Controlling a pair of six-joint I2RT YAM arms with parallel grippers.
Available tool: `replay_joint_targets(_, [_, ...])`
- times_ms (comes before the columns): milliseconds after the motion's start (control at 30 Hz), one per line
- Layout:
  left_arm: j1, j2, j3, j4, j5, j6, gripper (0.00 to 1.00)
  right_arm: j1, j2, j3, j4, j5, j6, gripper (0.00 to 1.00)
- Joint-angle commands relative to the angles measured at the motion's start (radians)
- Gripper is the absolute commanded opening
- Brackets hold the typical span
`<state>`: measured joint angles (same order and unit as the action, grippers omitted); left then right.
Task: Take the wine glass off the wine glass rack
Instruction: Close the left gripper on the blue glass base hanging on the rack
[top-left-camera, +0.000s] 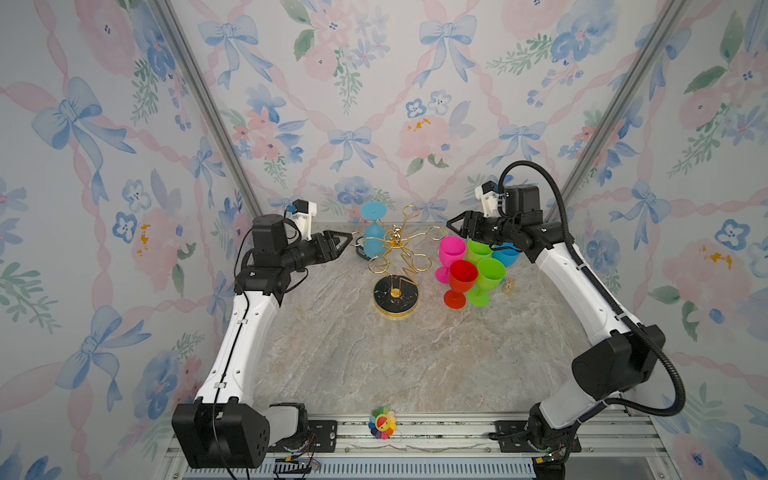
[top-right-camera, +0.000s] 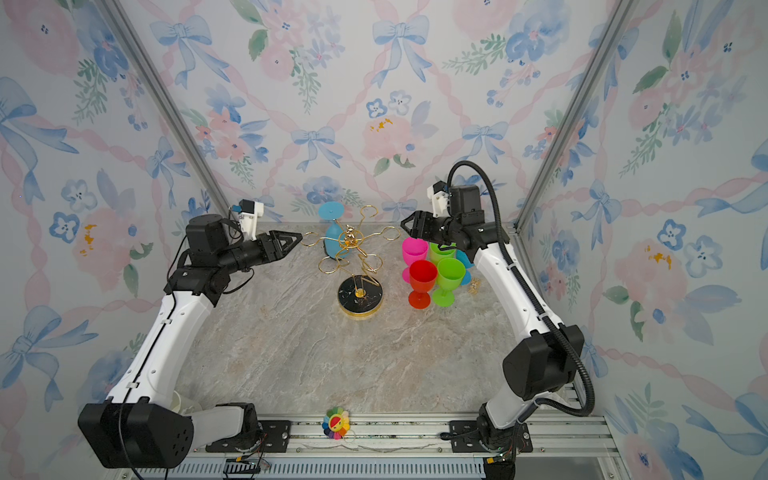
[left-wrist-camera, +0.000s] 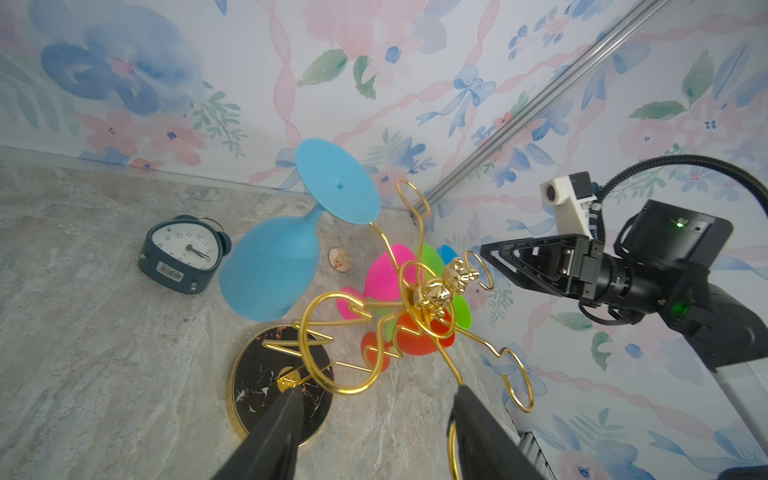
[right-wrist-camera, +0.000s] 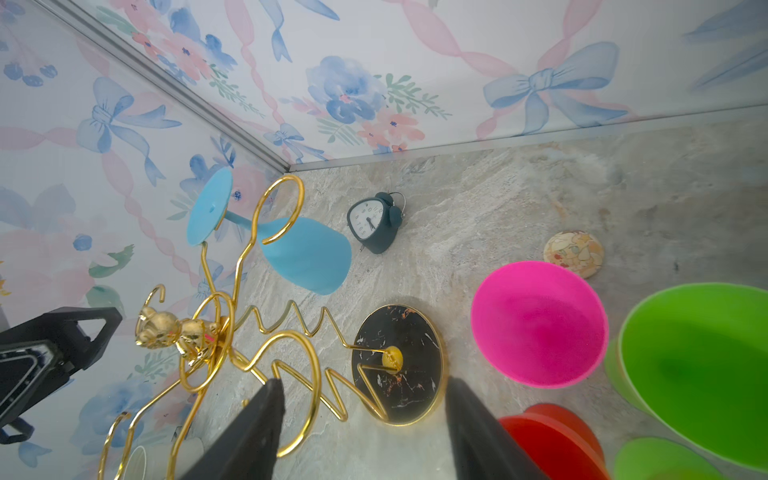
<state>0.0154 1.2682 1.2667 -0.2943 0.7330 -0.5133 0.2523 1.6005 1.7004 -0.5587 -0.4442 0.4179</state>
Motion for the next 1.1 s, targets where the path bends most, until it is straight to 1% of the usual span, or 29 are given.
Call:
replay_joint_targets(0, [0.021,0.052,0.046,0.004,0.006,0.012,0.63,-0.031,-0.115,-0.023,-0.039,0.024,-0.031,0.66])
replay_joint_targets(200, [0.016,0.159,0.143,0.005,0.021,0.036,0.79,-0.039,-0.209,-0.088,-0.067,0.036,-0.044,0.68])
replay_joint_targets(300, [0.008,0.214,0.198,0.003,0.026,0.048,0.81,-0.040,-0.257,-0.143,-0.056,0.038,-0.035,0.68])
replay_joint_targets(367, [0.006,0.258,0.237,0.004,0.043,0.038,0.80,-0.039,-0.287,-0.181,-0.039,0.035,-0.026,0.68])
replay_joint_targets(567, [-0.017,0.385,0.354,0.005,0.089,-0.018,0.70,-0.039,-0.354,-0.269,-0.007,0.033,-0.010,0.68])
replay_joint_targets(633, [-0.032,0.417,0.384,0.004,0.095,-0.036,0.69,-0.039,-0.368,-0.287,-0.004,0.033,-0.007,0.69])
replay_joint_targets(800, [-0.060,0.459,0.411,0.004,0.029,-0.054,0.66,-0.039,-0.393,-0.323,0.010,0.032,-0.002,0.69])
replay_joint_targets(1067, [-0.092,0.510,0.445,0.005,0.026,-0.079,0.59,-0.039,-0.419,-0.376,0.037,0.033,0.010,0.69])
